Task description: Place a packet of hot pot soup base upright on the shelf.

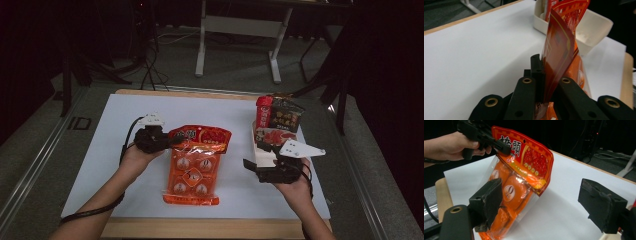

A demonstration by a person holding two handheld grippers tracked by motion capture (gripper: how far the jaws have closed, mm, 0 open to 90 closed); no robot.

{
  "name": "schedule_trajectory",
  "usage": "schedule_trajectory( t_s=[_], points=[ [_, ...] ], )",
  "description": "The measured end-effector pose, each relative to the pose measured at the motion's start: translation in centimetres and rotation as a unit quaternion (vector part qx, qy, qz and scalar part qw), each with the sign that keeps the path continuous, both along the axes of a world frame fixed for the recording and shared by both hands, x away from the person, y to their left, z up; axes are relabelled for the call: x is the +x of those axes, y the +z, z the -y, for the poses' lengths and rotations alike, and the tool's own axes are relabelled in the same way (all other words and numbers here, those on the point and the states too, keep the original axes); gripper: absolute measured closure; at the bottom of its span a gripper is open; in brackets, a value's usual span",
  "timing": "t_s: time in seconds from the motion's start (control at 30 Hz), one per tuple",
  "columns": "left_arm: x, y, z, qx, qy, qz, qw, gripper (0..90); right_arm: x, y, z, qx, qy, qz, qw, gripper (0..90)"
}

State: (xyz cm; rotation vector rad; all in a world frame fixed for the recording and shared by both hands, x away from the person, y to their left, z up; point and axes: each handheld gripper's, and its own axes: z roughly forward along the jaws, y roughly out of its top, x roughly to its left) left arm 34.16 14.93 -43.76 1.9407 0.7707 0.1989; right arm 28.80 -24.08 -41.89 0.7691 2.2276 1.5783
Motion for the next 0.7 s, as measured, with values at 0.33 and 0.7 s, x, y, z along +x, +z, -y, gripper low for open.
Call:
schedule_trajectory(
  t_s=[0.33, 0.7],
  points=[
    [-2.4, 1.3, 0.3, -0.020, -0.037, 0.025, 0.9988, 89.4, 1.5, -1.0, -2.2, 0.008, 0.037, -0.023, 0.9990, 19.4],
    [-4.0, 2.0, 0.4, -0.024, -0.054, 0.036, 0.9976, 89.4, 2.8, -2.6, -5.0, -0.008, 0.075, -0.056, 0.9955, 27.0]
  ],
)
